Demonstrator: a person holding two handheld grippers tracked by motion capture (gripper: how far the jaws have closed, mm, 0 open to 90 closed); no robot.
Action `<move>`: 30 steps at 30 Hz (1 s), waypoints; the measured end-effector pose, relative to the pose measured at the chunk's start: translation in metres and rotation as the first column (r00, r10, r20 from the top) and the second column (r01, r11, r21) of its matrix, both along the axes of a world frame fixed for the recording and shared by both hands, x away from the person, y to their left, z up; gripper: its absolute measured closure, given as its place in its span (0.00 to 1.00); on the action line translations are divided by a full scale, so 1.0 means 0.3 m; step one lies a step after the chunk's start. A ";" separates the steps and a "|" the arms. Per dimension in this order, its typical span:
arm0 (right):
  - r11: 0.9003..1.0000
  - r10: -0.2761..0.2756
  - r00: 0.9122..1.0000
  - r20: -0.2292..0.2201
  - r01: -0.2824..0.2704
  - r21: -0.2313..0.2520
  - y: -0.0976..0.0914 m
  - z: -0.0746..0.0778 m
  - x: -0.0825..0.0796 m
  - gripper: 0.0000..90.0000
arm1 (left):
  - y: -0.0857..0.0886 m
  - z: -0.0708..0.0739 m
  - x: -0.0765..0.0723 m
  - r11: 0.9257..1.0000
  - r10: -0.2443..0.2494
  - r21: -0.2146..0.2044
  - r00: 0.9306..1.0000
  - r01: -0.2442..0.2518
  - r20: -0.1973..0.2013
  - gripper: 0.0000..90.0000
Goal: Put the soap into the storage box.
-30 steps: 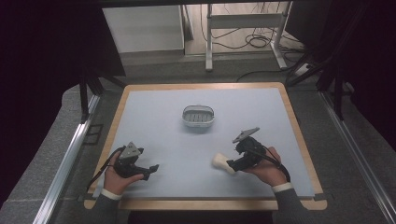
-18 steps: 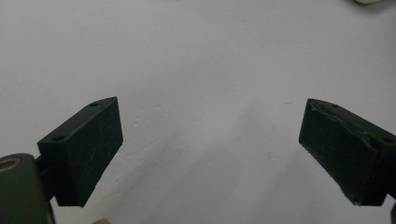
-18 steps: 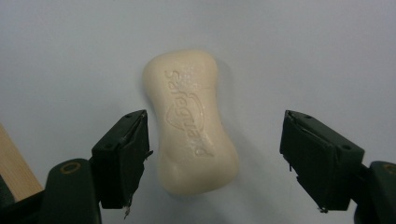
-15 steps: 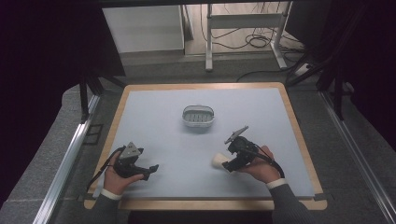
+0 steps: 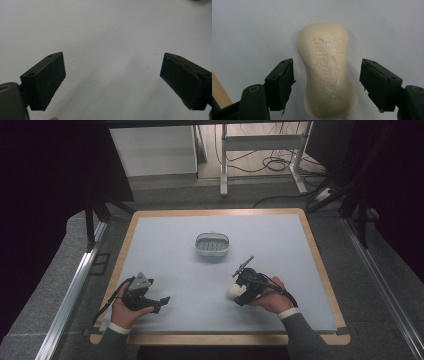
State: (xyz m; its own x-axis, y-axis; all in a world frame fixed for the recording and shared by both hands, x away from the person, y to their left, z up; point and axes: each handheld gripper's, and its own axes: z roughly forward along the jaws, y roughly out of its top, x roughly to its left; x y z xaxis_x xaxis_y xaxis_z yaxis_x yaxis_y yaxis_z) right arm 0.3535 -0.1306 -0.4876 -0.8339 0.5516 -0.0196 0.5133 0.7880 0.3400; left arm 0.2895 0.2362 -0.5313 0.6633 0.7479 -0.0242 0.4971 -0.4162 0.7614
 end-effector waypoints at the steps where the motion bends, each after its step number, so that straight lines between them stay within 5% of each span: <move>1: 1.000 0.002 1.000 -0.003 -0.002 -0.006 0.003 -0.001 0.002 0.31 | -0.001 -0.001 0.000 1.000 -0.001 0.000 1.000 0.001 -0.002 0.07; 13: 0.996 0.041 0.999 -0.036 -0.044 -0.079 0.040 -0.021 0.016 0.39 | -0.002 -0.002 0.000 1.000 -0.001 0.002 1.000 0.001 -0.003 0.07; 18: 0.993 0.043 0.998 -0.049 -0.048 -0.109 0.046 -0.034 0.024 0.54 | -0.002 -0.003 0.001 1.000 -0.002 0.004 1.000 0.002 -0.002 0.07; 30: 0.989 0.063 0.997 -0.036 -0.067 -0.133 0.045 -0.017 0.030 0.55 | -0.006 -0.006 0.002 1.000 -0.004 0.006 1.000 0.004 -0.005 0.07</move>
State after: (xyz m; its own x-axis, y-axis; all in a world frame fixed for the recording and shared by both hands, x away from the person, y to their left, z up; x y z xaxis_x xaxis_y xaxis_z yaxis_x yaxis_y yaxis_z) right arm 0.3624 -0.1171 -0.4928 -0.8691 0.4906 -0.0631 0.4685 0.8573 0.2133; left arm 0.2901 0.2345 -0.5330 0.6661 0.7455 -0.0231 0.4990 -0.4224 0.7567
